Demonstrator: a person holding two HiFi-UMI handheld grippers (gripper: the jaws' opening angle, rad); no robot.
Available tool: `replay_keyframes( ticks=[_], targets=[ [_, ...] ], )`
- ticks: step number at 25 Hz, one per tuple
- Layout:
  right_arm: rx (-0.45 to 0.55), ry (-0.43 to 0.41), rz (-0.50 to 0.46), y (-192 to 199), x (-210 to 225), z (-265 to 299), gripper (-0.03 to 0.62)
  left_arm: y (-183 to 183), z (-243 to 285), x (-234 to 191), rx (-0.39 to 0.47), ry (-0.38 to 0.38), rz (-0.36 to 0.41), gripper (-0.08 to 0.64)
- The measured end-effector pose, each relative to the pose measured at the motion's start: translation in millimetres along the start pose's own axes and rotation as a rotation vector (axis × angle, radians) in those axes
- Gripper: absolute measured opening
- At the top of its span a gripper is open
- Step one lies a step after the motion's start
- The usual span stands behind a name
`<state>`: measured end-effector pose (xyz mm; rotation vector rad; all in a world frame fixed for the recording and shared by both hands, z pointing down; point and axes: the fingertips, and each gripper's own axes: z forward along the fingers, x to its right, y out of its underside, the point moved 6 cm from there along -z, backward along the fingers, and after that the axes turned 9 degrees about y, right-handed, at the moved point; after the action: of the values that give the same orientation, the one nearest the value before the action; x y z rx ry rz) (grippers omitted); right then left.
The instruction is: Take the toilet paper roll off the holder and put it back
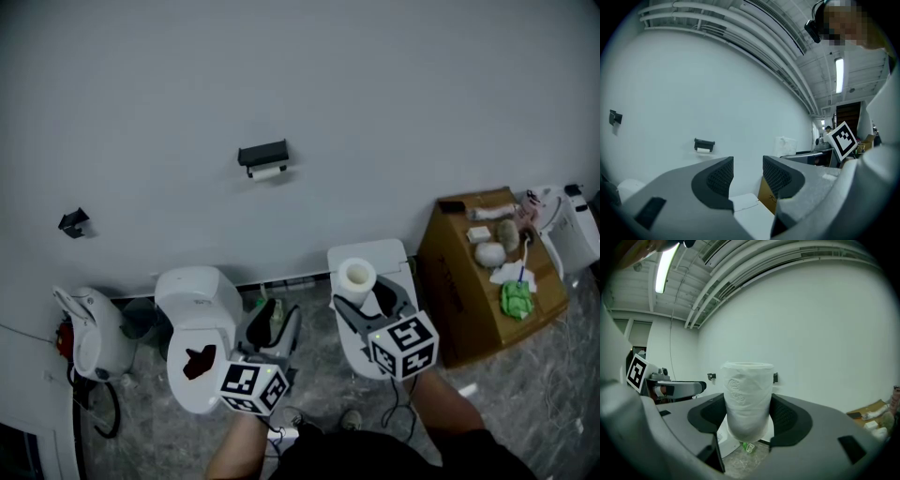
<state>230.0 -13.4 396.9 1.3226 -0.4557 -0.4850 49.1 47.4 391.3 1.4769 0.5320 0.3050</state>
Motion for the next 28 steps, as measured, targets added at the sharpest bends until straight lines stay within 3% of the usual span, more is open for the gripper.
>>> replay_keyframes(
  ticks=[17, 28],
  targets=[
    [0.013, -0.045, -0.002, -2.3, -8.7, 0.2, 0.282, -3.2, -13.8, 2.5, 0.01, -0.046, 0.012, 0.184],
    [-0.018, 0.003, -0.011, -1.1, -28.9, 52.5, 0.282, -0.1, -11.8, -60.6, 0.035, -0.007, -0.021, 0.184]
  ],
)
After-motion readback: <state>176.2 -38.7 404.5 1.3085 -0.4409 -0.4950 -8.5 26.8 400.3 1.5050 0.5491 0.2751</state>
